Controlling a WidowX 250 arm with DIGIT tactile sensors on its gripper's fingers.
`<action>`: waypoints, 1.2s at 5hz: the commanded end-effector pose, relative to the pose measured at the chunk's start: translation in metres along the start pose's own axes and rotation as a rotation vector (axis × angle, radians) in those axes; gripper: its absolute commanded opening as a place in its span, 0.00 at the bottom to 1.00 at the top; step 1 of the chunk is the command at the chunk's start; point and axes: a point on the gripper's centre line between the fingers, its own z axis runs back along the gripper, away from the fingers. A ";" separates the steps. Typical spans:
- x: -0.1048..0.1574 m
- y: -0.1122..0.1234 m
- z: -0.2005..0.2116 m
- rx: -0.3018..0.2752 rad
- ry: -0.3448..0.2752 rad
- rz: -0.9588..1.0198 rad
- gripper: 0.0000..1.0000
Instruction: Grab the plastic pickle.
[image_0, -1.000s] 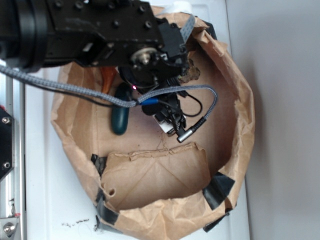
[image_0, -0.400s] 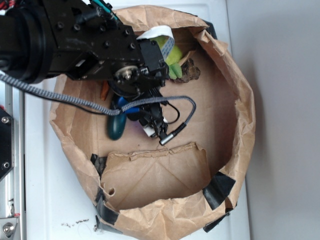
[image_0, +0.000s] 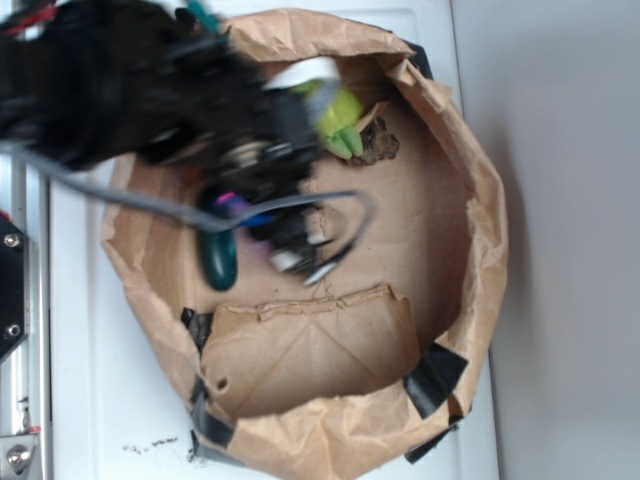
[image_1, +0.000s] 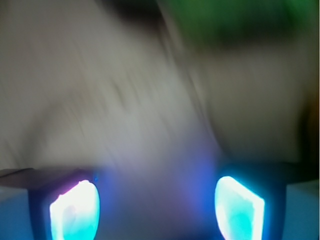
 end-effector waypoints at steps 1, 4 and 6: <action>0.008 -0.002 0.031 -0.088 -0.029 -0.044 1.00; 0.031 -0.008 0.077 -0.182 -0.104 -0.401 1.00; 0.031 -0.008 0.077 -0.182 -0.104 -0.401 1.00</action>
